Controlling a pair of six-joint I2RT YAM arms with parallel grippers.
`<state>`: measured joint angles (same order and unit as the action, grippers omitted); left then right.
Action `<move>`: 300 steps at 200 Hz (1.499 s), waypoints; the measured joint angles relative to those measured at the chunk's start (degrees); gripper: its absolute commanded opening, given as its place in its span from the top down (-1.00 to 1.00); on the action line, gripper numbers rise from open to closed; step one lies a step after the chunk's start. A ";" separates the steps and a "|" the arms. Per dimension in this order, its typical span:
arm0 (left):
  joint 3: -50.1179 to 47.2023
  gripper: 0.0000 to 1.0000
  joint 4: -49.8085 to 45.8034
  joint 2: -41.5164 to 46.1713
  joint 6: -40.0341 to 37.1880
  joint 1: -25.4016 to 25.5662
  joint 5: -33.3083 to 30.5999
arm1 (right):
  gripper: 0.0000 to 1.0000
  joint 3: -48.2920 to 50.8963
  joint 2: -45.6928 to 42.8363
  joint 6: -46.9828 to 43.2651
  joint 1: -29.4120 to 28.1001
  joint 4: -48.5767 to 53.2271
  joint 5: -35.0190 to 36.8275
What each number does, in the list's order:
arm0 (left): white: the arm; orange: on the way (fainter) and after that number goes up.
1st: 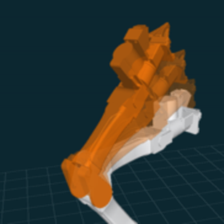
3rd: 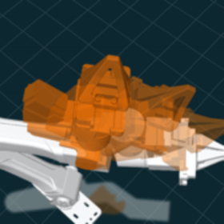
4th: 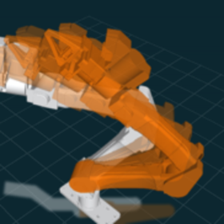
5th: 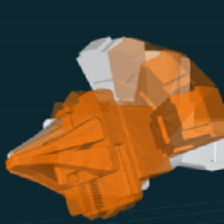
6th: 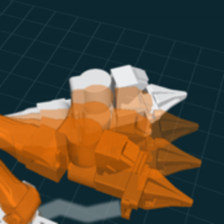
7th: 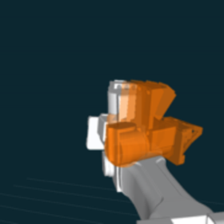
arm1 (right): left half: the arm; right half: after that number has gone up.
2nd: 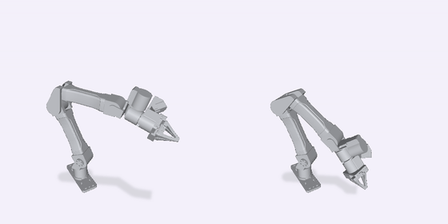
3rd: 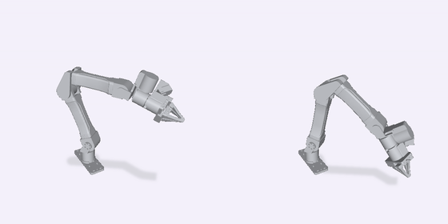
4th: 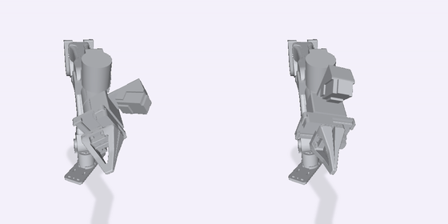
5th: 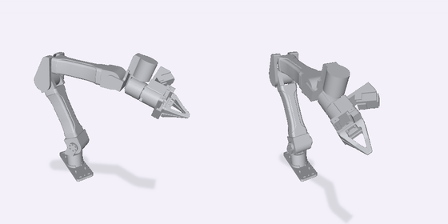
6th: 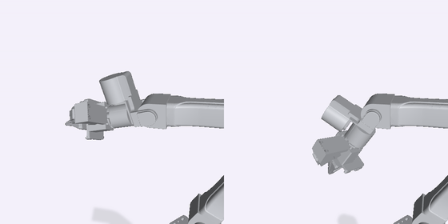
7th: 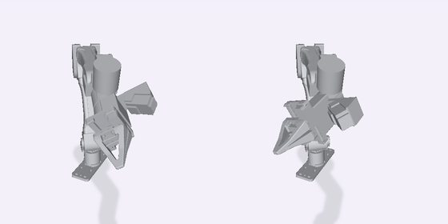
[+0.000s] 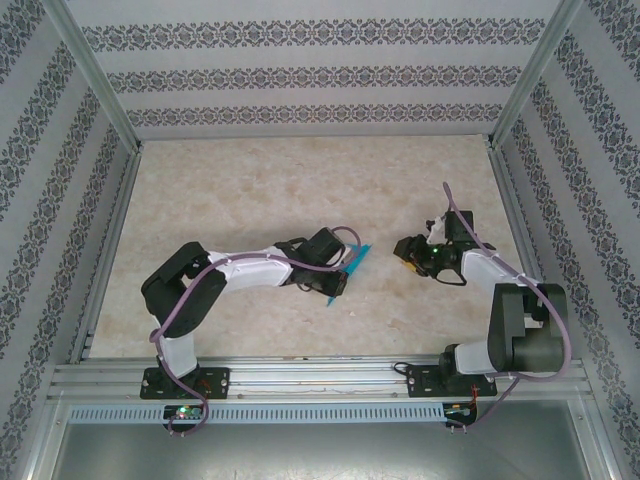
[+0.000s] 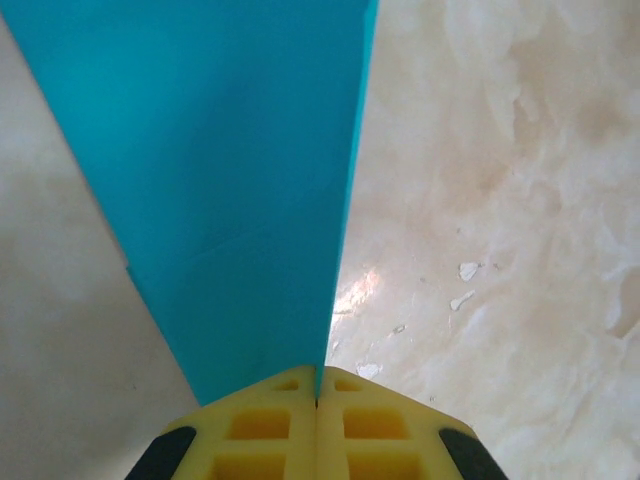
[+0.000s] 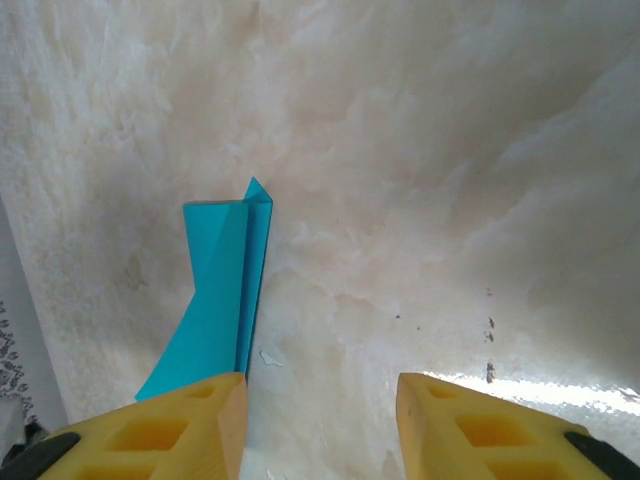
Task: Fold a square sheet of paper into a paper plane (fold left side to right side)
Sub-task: Fold the wing for the fifth time at the center of the table.
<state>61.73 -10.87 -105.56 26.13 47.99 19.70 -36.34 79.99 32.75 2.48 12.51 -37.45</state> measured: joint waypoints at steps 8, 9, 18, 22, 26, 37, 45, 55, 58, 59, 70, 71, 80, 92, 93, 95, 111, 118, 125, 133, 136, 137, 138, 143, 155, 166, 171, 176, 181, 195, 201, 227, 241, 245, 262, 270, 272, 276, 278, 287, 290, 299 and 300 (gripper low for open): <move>-1.51 1.00 2.45 0.09 1.75 -0.52 1.60 | 0.11 0.46 -0.07 0.02 -0.17 -0.81 -0.37; -1.64 1.00 2.60 0.09 1.88 -0.55 1.75 | 0.11 0.50 -0.07 0.02 -0.22 -0.87 -0.39; -3.10 1.00 5.22 0.09 3.69 -0.92 3.10 | 0.11 0.94 -0.11 0.04 -0.66 -1.99 -0.61; -3.74 1.00 6.34 0.09 4.63 -1.14 3.76 | 0.11 1.07 -0.13 0.04 -0.90 -2.34 -0.70; -4.26 1.00 7.34 0.09 5.33 -1.25 4.26 | 0.12 1.25 -0.13 0.04 -1.18 -2.80 -0.85; -5.88 1.00 10.91 0.09 7.74 -1.68 5.79 | 0.13 1.66 -0.13 0.02 -2.19 -3.93 -1.09; -6.88 1.00 13.20 0.09 9.22 -1.95 6.54 | 0.13 2.05 -0.13 0.07 -3.02 -4.98 -1.20; -8.20 1.00 16.22 0.09 11.34 -2.29 7.58 | 0.14 2.60 -0.11 0.15 -3.93 -6.23 -1.49; -8.57 1.00 17.07 0.09 11.85 -2.38 7.76 | 0.14 2.78 -0.11 0.26 -4.17 -6.67 -1.55; -8.72 1.00 17.44 0.09 12.04 -2.40 7.82 | 0.14 2.84 -0.11 0.24 -4.22 -6.78 -1.57; -9.99 1.00 20.39 0.09 13.92 -2.73 8.66 | 0.14 3.54 -0.07 0.52 -5.03 -8.31 -2.03; -10.14 1.00 20.74 0.09 14.16 -2.75 8.74 | 0.14 3.61 -0.04 0.50 -5.09 -8.50 -2.05; -11.10 1.00 22.80 0.09 15.43 -2.97 9.11 | 0.14 4.02 0.15 0.76 -5.70 -9.53 -2.36; -12.22 1.00 25.07 0.09 17.05 -3.17 9.68 | 0.14 4.24 0.61 1.33 -6.58 -10.71 -2.54; -12.28 1.00 25.18 0.09 17.14 -3.19 9.70 | 0.14 4.24 0.66 1.36 -6.69 -10.80 -2.54; -12.44 1.00 25.55 0.09 17.42 -3.26 9.75 | 0.14 4.26 0.74 1.44 -6.86 -11.08 -2.54; -13.60 1.00 28.15 0.31 19.08 -3.58 10.23 | 0.14 4.26 1.25 1.79 -8.17 -12.68 -2.54; -14.19 1.00 29.42 0.48 19.76 -3.78 10.34 | 0.14 4.26 1.46 1.95 -8.79 -13.25 -2.54; -14.84 1.00 30.73 0.72 20.52 -3.93 10.36 | 0.15 4.26 1.70 2.08 -9.49 -13.88 -2.51; -15.56 1.00 32.30 0.94 21.35 -4.22 10.60 | 0.15 4.26 1.99 2.40 -10.29 -14.67 -2.51; -15.85 1.00 32.87 0.98 21.73 -4.26 10.64 | 0.15 4.26 2.12 2.64 -10.58 -15.02 -2.51; -15.91 1.00 33.05 1.01 21.81 -4.28 10.67 | 0.15 4.26 2.16 2.67 -10.67 -15.04 -2.49; -16.04 1.00 33.33 1.05 21.97 -4.31 10.67 | 0.15 4.26 2.21 2.69 -10.80 -15.19 -2.49; -16.35 1.00 34.07 1.05 22.43 -4.50 10.80 | 0.14 4.26 2.38 2.99 -11.28 -15.74 -2.47; -17.18 1.00 36.02 1.07 23.47 -4.66 10.95 | 0.13 4.26 2.73 3.39 -12.31 -16.70 -2.45; -17.73 1.00 37.11 1.07 24.11 -4.83 11.06 | 0.12 4.26 3.08 3.76 -13.18 -17.59 -2.40; -17.90 1.00 37.35 1.09 24.30 -4.90 11.19 | 0.12 4.26 3.32 3.96 -13.53 -17.99 -2.40; -18.03 1.00 37.57 1.14 24.50 -4.94 11.19 | 0.12 4.26 3.52 4.07 -13.84 -18.34 -2.32; -18.08 1.00 37.59 1.16 24.65 -4.98 11.23 | 0.12 4.26 3.78 4.28 -14.12 -18.64 -2.23; -18.25 1.00 38.56 1.16 25.20 -4.98 11.39 | 0.12 4.22 4.63 4.74 -14.91 -19.32 -1.99; -18.34 1.00 38.93 1.18 25.38 -4.98 11.41 | 0.12 4.20 5.01 4.87 -15.15 -19.65 -1.95; -18.67 1.00 40.13 1.18 26.03 -5.01 11.52 | 0.12 4.07 6.64 5.55 -16.26 -20.70 -1.31; -18.67 1.00 40.35 1.18 26.51 -5.01 11.65 | 0.13 3.91 7.32 6.12 -16.83 -21.40 -0.94; -18.67 1.00 40.48 1.18 26.69 -5.01 11.65 | 0.13 3.82 7.52 6.14 -17.00 -21.64 -0.90; -18.67 1.00 40.81 1.18 26.91 -5.01 11.69 | 0.14 3.15 8.37 6.56 -17.49 -22.56 -0.74; -18.67 1.00 40.94 1.18 26.93 -5.01 11.78 | 0.17 2.82 8.72 6.60 -17.77 -22.91 -0.66; -18.67 1.00 40.96 1.18 26.95 -5.01 11.80 | 0.17 2.73 8.81 6.64 -17.81 -22.99 -0.63; -18.67 1.00 40.98 1.18 26.99 -5.01 11.80 | 0.18 2.60 8.96 6.75 -18.03 -23.17 -0.57; -18.67 1.00 40.98 1.18 27.08 -5.01 11.82 | 0.18 2.51 9.07 6.80 -18.10 -23.28 -0.48; -18.67 1.00 40.98 1.18 27.12 -5.01 11.82 | 0.18 2.16 9.49 7.04 -18.43 -23.58 -0.44; -18.67 1.00 40.98 1.18 27.15 -5.01 11.82 | 0.18 2.03 9.66 7.06 -18.51 -23.65 -0.33; -18.71 1.00 41.03 1.18 27.19 -5.03 11.82 | 0.19 1.70 10.14 7.32 -18.84 -23.89 -0.28; -18.71 1.00 41.05 1.18 27.21 -5.05 11.82 | 0.19 1.68 10.19 7.39 -18.86 -23.91 -0.28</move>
<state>43.03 30.17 -104.38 53.34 42.94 31.53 -34.65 90.17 40.14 -16.38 -11.40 -37.74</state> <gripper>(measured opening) 0.056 0.409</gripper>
